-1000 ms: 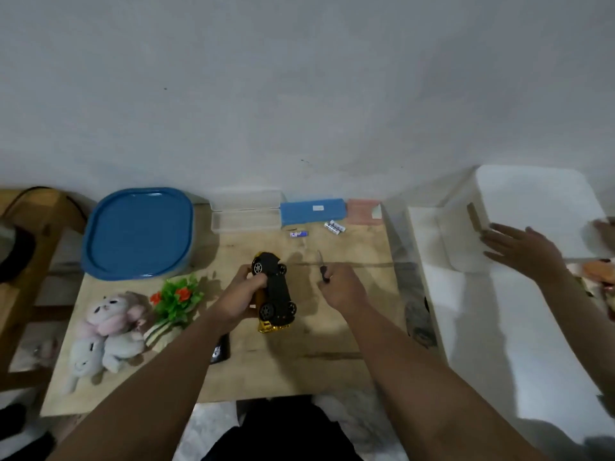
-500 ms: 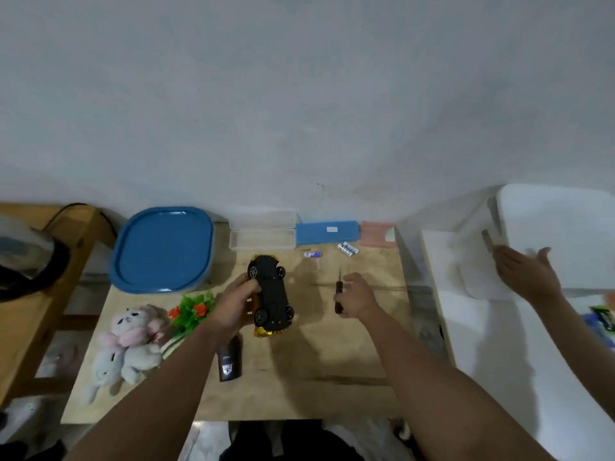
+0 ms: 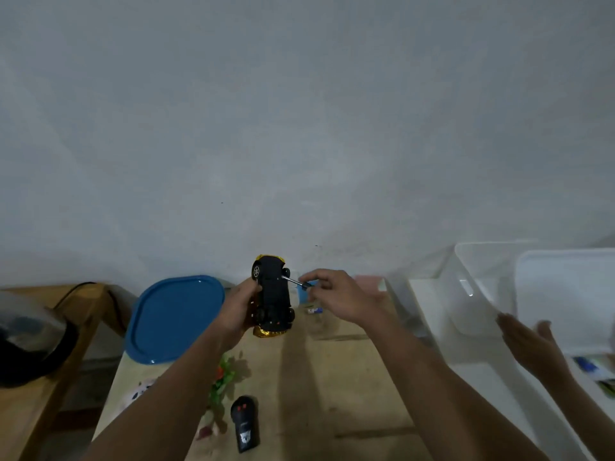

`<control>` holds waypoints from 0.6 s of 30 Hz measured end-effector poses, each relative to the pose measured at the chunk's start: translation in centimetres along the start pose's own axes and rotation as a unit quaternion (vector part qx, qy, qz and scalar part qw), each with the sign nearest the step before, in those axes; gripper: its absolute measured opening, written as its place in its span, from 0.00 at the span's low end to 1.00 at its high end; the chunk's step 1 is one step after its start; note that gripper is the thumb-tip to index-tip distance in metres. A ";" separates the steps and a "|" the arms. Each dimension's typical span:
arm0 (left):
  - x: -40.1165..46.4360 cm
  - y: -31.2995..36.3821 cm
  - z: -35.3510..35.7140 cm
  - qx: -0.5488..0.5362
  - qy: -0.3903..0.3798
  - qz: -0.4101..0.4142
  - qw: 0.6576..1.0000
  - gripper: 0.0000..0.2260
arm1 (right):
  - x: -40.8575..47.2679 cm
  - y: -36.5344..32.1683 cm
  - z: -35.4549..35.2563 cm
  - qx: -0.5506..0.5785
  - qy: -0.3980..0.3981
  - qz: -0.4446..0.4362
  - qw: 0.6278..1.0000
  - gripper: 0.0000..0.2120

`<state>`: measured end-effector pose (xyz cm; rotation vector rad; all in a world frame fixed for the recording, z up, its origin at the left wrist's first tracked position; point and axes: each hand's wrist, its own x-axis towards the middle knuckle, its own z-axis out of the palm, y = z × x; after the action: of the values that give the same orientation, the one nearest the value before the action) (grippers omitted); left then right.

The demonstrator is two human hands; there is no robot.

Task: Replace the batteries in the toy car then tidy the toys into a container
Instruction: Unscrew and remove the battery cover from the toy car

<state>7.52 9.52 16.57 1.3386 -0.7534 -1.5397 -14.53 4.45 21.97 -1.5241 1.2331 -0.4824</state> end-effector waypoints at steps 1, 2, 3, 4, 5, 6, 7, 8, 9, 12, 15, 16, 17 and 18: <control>-0.2 0.2 0.0 0.008 0.000 0.002 1.000 0.25 | 0.0 -0.1 0.3 -0.022 0.003 -0.012 1.000 0.13; -0.4 0.5 0.0 0.015 -0.001 0.004 1.000 0.24 | 0.1 -0.3 0.5 -0.038 0.009 -0.019 0.999 0.13; -0.5 0.7 -0.1 0.021 -0.003 0.006 1.000 0.24 | 0.1 -0.3 0.7 -0.045 0.015 -0.024 0.999 0.13; -0.5 0.9 -0.2 0.025 -0.002 0.008 1.000 0.24 | 0.2 -0.2 0.8 -0.046 0.020 -0.027 0.998 0.12; -0.7 1.1 -0.3 0.028 -0.001 0.010 1.000 0.24 | 0.1 -0.3 0.8 -0.048 0.025 -0.031 0.998 0.12; -0.7 1.2 -0.4 0.027 -0.002 0.011 1.000 0.24 | 0.0 -0.3 0.9 -0.050 0.027 -0.032 0.998 0.12; -0.8 1.3 -0.4 0.026 -0.007 0.012 1.000 0.24 | -0.1 -0.3 0.9 -0.049 0.028 -0.033 0.998 0.12; -0.8 1.4 -0.4 0.027 -0.010 0.014 0.999 0.24 | -0.2 -0.4 0.9 -0.047 0.028 -0.035 0.998 0.12; -0.9 1.4 -0.4 0.027 -0.010 0.018 0.999 0.24 | -0.3 -0.4 1.0 -0.046 0.028 -0.037 0.998 0.12; -1.2 1.4 -0.2 0.033 -0.016 0.034 0.999 0.26 | -0.6 -0.5 1.2 -0.046 0.031 -0.049 0.997 0.14; -1.6 1.3 -0.1 0.032 -0.023 0.046 0.998 0.27 | -0.8 -0.6 1.3 -0.053 0.032 -0.052 0.997 0.15; -1.6 1.2 -0.1 0.035 -0.023 0.049 0.998 0.26 | -0.8 -0.5 1.3 -0.057 0.031 -0.052 0.997 0.15; -1.6 1.2 -0.2 0.040 -0.023 0.052 0.998 0.26 | -0.9 -0.5 1.2 -0.057 0.029 -0.052 0.997 0.14; -1.7 1.1 -0.2 0.047 -0.024 0.056 0.997 0.25 | -1.0 -0.5 1.2 -0.057 0.029 -0.051 0.997 0.14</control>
<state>7.95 10.67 18.20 1.3082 -0.9246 -1.4687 -13.72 5.87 22.32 -1.6872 1.2493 -0.5339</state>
